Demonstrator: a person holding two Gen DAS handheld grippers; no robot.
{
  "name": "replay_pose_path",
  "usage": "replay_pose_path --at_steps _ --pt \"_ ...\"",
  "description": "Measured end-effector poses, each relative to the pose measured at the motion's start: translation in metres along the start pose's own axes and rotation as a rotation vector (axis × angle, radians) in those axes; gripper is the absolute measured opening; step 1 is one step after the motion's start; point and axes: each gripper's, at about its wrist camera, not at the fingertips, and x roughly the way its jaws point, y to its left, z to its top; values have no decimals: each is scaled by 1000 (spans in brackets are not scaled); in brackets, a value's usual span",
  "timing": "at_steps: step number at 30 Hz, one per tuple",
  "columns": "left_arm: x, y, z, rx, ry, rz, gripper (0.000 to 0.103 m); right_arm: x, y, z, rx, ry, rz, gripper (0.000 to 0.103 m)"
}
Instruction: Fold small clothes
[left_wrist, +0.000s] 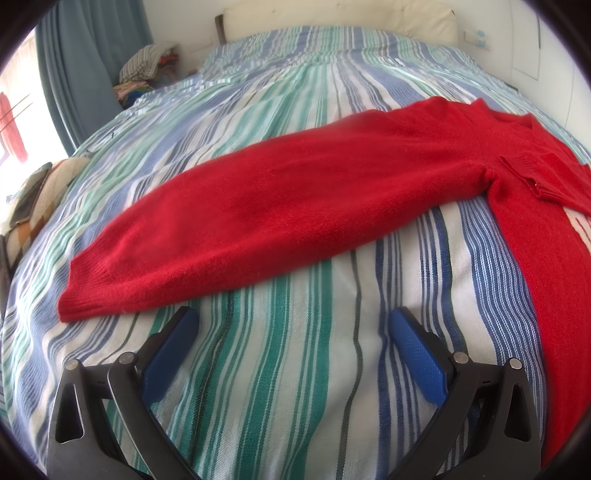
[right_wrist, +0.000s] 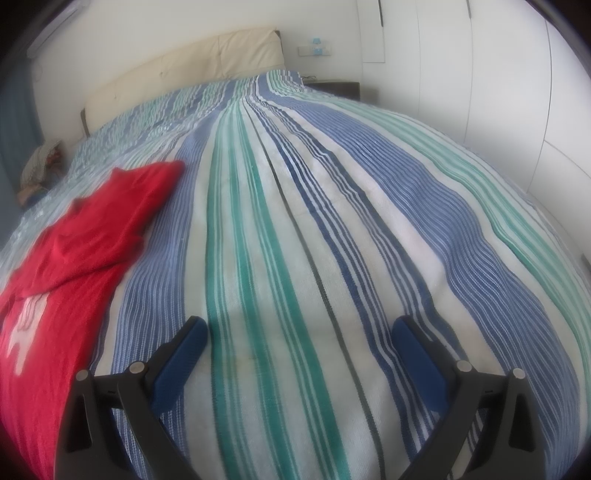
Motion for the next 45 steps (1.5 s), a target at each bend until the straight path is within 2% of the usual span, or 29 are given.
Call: replay_pose_path --at_steps 26,30,34,36,38,41,43,45 --pt "0 0 0 -4 5 -6 103 0 -1 0 8 -3 15 100" --pt "1 0 3 -10 39 -6 103 0 -1 0 8 -4 16 100" --pt "-14 3 -3 -103 176 -13 103 0 -2 0 9 -3 19 101" --pt "-34 -1 -13 -110 205 -68 102 0 -2 0 13 -3 28 101" --pt "-63 -5 -27 -110 188 -191 102 0 -3 0 18 -4 38 102" --pt "-105 2 -40 -169 166 -358 102 0 -3 0 21 -2 46 102" --pt "-130 24 -31 -212 99 -407 102 1 -4 0 22 0 48 103" --pt "-143 64 -12 -293 15 -408 102 1 -3 0 23 0 50 103"
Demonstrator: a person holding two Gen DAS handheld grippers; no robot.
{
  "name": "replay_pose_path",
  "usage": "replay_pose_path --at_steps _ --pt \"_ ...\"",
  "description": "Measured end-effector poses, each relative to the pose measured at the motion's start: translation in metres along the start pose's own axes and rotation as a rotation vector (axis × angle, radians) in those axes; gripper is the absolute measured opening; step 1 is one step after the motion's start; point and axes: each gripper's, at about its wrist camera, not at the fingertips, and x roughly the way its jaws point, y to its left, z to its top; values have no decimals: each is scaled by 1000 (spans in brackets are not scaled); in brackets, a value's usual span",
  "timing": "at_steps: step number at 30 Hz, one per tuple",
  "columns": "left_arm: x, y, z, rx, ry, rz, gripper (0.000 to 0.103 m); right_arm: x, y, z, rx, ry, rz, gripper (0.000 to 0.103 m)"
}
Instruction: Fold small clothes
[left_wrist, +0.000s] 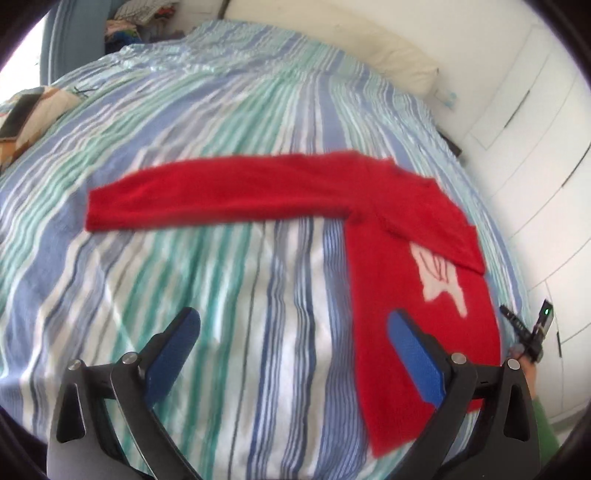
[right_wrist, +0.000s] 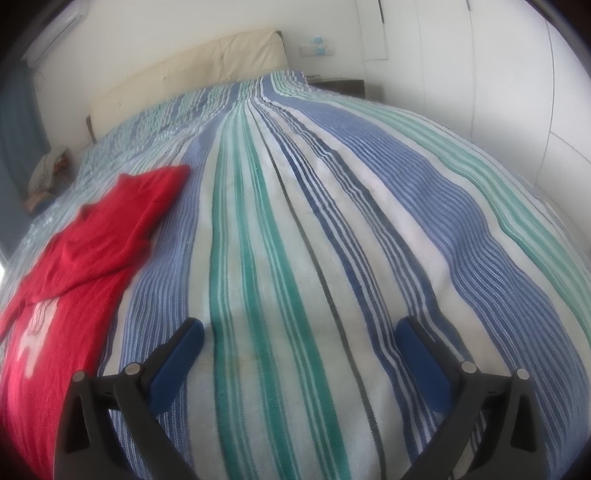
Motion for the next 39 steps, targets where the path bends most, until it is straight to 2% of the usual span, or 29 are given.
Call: replay_pose_path --at_steps 3,6,8,9,10,11,13,14,15,16,17,20,23,26,30,35,39 --pt "-5 69 50 -181 -64 -2 102 0 0 -1 5 -4 9 103" --pt "26 142 82 -336 -13 36 101 -1 -2 -1 13 -10 21 103" --pt "53 170 89 -348 57 123 95 -1 -2 -1 18 -12 27 103" --pt "64 180 91 -344 84 162 89 -1 -2 -1 19 -13 29 103" --pt "76 186 90 -347 108 186 80 -1 -3 -2 20 -14 31 103" --pt "86 191 88 -358 129 195 75 -1 -2 -2 20 -14 30 103" --pt "98 191 85 -353 138 184 73 -1 -2 -1 18 -13 28 103" --pt "100 185 85 -327 133 177 64 -1 -2 -2 17 -12 25 103" --pt "104 177 87 -295 139 169 40 -1 -3 -1 16 -11 24 103" --pt "107 169 89 -269 157 166 25 0 -2 -1 15 -9 22 103" --pt "111 162 93 -247 177 170 1 0 -2 -1 14 -8 21 103" --pt "101 130 110 -178 169 189 3 0 -3 0 14 -8 22 103" --pt "75 77 145 -85 103 138 3 0 -3 0 19 -11 29 103" --pt "55 3 179 38 46 41 3 0 -3 0 18 -12 28 103" --pt "58 -110 203 213 33 -105 3 0 -3 0 17 -14 25 103" --pt "98 -232 189 390 58 -229 3 0 -2 -1 13 -13 19 103" --pt "140 -294 161 435 114 -315 3 0 -2 0 14 -14 19 103"
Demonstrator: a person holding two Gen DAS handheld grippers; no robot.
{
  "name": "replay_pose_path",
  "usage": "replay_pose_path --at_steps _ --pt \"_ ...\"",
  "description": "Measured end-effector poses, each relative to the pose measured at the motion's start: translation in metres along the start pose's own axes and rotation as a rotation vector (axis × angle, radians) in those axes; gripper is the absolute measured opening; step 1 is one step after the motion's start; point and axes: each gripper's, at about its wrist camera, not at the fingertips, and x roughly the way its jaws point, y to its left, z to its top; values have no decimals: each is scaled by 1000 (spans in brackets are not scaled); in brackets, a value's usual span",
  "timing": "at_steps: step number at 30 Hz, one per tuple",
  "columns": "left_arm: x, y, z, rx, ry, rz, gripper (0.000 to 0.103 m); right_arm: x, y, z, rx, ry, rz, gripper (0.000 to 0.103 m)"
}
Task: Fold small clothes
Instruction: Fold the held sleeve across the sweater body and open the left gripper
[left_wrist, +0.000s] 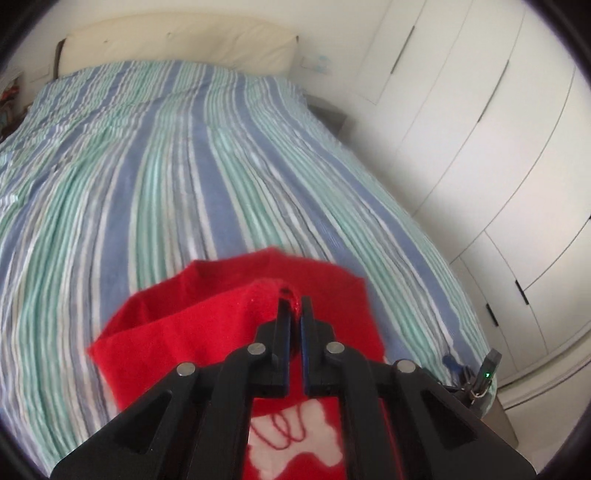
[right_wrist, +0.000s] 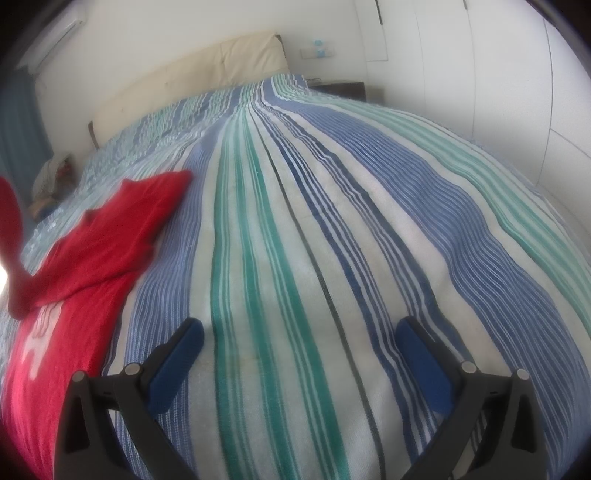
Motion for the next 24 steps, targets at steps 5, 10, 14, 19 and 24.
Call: replay_pose_path --at_steps 5,10,14,19,24 --pt "62 -18 -28 16 109 6 49 1 -1 1 1 -1 0 103" --pt "42 38 -63 -117 54 106 72 0 -3 1 6 -6 8 103" --pt "41 108 -113 -176 112 348 79 -1 -5 1 13 -12 17 103" --pt "19 172 -172 -249 146 481 71 -2 -5 0 16 -14 21 103" --pt "-19 166 -178 -240 39 311 85 -2 -5 0 11 -11 13 103"
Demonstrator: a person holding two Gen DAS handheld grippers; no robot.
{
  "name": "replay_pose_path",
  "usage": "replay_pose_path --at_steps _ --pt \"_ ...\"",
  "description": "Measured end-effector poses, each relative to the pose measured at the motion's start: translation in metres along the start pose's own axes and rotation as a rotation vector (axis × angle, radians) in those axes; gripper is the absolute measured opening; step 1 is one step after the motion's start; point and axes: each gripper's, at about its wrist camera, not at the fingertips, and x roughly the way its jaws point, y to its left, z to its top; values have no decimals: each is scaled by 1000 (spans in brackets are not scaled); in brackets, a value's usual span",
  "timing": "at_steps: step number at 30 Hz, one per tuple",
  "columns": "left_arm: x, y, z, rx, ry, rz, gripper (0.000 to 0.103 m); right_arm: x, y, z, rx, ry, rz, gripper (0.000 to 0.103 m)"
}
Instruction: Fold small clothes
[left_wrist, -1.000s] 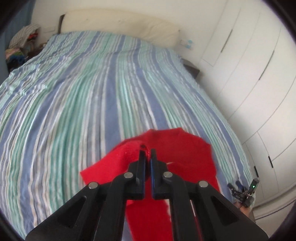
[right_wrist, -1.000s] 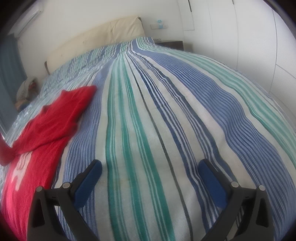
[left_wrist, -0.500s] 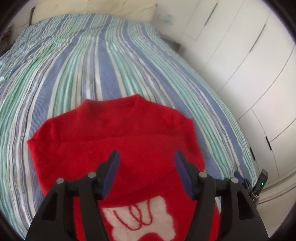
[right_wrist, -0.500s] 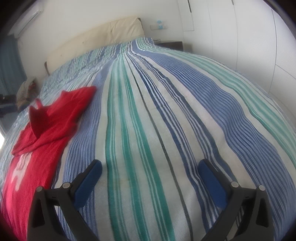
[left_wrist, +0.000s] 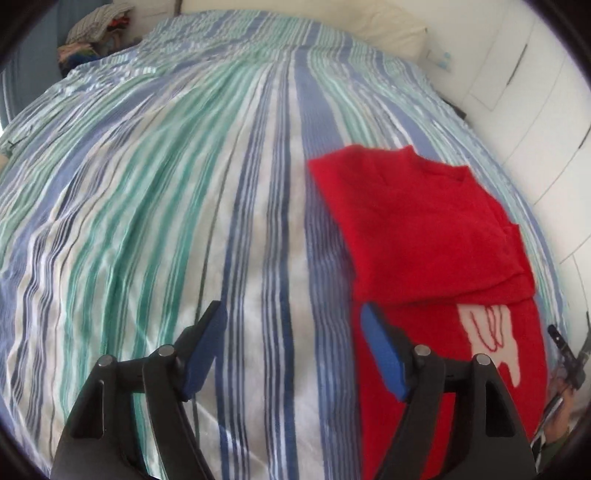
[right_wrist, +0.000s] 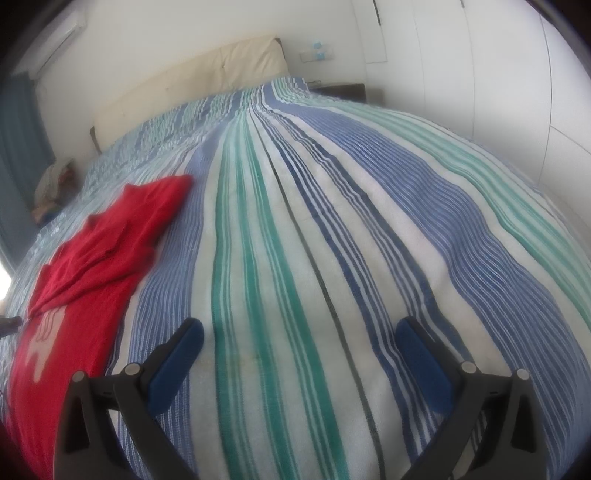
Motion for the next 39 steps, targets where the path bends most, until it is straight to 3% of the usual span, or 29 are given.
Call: replay_pose_path --at_steps 2,5,6,8,10,11,14,17,21,23,29,33,35,39 --pt "8 -21 -4 117 40 -23 86 0 1 0 -5 2 -7 103" --pt "31 -54 -5 277 28 105 83 1 3 1 -12 5 -18 103" --pt "39 -55 -1 260 16 152 77 2 4 1 -16 6 -23 103" --pt "50 -33 7 106 8 197 60 3 5 2 -22 8 -33 103" --pt "51 -6 4 -63 3 132 59 3 7 1 -26 10 -40 103" --pt "48 -4 -1 -76 -8 124 59 3 7 1 -27 10 -43 103" --pt "29 -13 -15 16 -25 145 59 4 8 1 -30 11 -48 102" --pt "-10 -8 -26 17 -58 115 74 4 7 1 -25 8 -40 103" --pt "-80 13 -31 5 -197 100 94 2 6 0 -20 5 -34 103" --pt "-106 23 -26 23 -243 136 95 2 5 0 -19 5 -32 103" --pt "-156 35 -11 123 -267 208 96 1 6 -1 -20 7 -35 103" --pt "-149 18 -23 153 -262 135 99 1 6 -1 -22 8 -38 103" --pt "-129 8 -36 153 -233 91 99 1 6 -2 -25 9 -41 103" --pt "-77 -1 -55 118 -176 92 99 2 7 -1 -28 14 -45 103"
